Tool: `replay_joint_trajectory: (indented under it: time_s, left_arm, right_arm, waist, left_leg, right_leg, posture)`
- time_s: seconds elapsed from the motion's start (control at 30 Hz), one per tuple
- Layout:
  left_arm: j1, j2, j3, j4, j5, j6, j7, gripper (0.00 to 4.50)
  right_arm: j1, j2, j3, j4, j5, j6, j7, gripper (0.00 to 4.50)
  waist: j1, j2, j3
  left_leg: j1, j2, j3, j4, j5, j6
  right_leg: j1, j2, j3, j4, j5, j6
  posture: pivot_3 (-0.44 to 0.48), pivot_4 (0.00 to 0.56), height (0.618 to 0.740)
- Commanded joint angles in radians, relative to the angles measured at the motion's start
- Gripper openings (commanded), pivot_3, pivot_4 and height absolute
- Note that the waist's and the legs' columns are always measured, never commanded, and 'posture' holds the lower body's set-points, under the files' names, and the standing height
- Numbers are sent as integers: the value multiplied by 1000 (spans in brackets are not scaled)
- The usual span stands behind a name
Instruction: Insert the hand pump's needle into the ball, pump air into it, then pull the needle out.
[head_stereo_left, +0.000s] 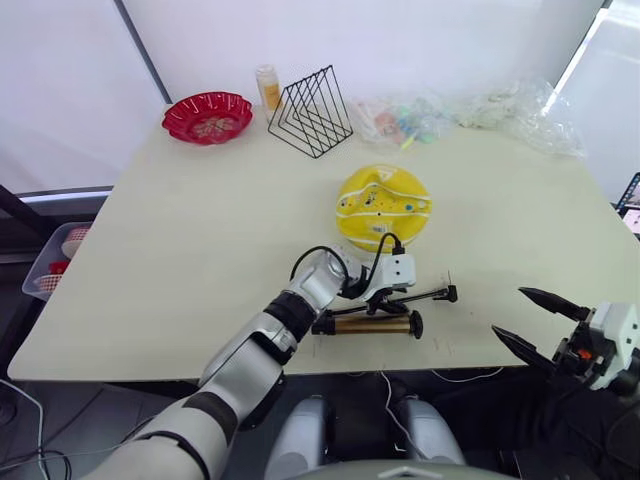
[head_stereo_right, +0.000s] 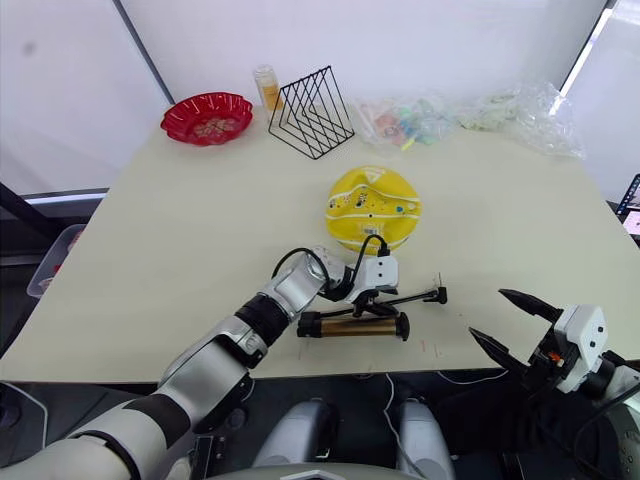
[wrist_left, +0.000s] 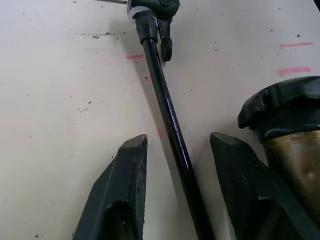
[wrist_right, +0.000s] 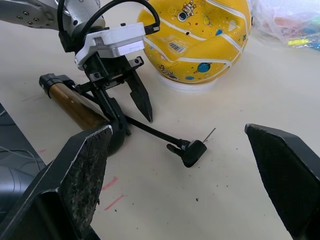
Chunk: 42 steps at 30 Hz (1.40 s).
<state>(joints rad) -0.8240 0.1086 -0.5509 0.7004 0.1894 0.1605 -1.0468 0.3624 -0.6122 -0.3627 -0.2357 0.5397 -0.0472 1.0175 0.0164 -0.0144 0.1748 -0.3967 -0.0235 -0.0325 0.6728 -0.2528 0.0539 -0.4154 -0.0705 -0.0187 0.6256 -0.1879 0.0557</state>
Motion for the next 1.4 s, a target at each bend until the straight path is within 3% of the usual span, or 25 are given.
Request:
replay_joint_trajectory:
  time_s: [0.03,0.07,0.1,0.33,0.57,0.7,0.8,1.0,1.4]
  left_arm:
    - [5,-4,5,7,7,2,-5,610]
    - [5,-4,5,7,8,2,-5,132]
    - [18,-3,17,-10,-4,15,-6,59]
    - [90,27,81,-135,-63,21,-11,59]
    - [239,56,169,-381,-144,23,51,59]
    - [257,63,171,-420,-152,42,65,59]
    - [329,63,214,-483,-214,-76,76,59]
    - [347,50,233,-475,-250,-155,94,59]
    - [343,42,217,-465,-267,-181,77,59]
  right_arm:
    - [9,2,-18,-41,10,0,-11,4500]
    - [10,1,-17,-42,10,0,-12,4500]
    - [14,4,-14,-52,11,11,-24,4500]
    - [19,29,8,-128,21,95,-110,4500]
    - [7,94,27,-281,111,329,-338,4500]
    - [5,97,24,-309,126,377,-375,4500]
    - [-60,169,50,-374,291,541,-570,4500]
    - [-133,232,58,-405,468,681,-768,4500]
    - [-228,259,84,-374,566,745,-890,4500]
  waist:
    - [0,0,0]
    - [0,0,0]
    - [0,0,0]
    - [-1,1,0]
    - [3,1,-1]
    - [5,1,-1]
    - [-3,2,-1]
    - [3,2,-1]
    - [-2,2,-1]
  left_leg:
    - [0,0,0,0,0,0]
    - [0,0,0,0,0,0]
    - [0,0,0,0,0,0]
    - [0,1,1,0,0,0]
    - [-1,2,1,0,0,0]
    - [-1,1,2,0,0,0]
    - [-1,1,3,0,0,0]
    - [-1,2,2,0,0,0]
    - [-1,1,4,0,0,0]
  right_leg:
    - [0,0,0,0,0,0]
    - [0,0,0,0,0,0]
    - [0,0,0,0,0,0]
    - [-1,0,1,0,0,0]
    - [-2,-2,3,0,0,-7]
    - [-2,-2,3,0,-1,-5]
    - [-2,-1,4,0,-1,-5]
    - [-3,0,4,0,0,-7]
    - [-3,0,5,0,-1,-3]
  posture:
    - [0,150,737]
    - [0,150,737]
    - [0,150,737]
    - [0,150,737]
    - [0,150,737]
    - [0,150,737]
    - [0,150,737]
    - [0,150,737]
    - [0,150,737]
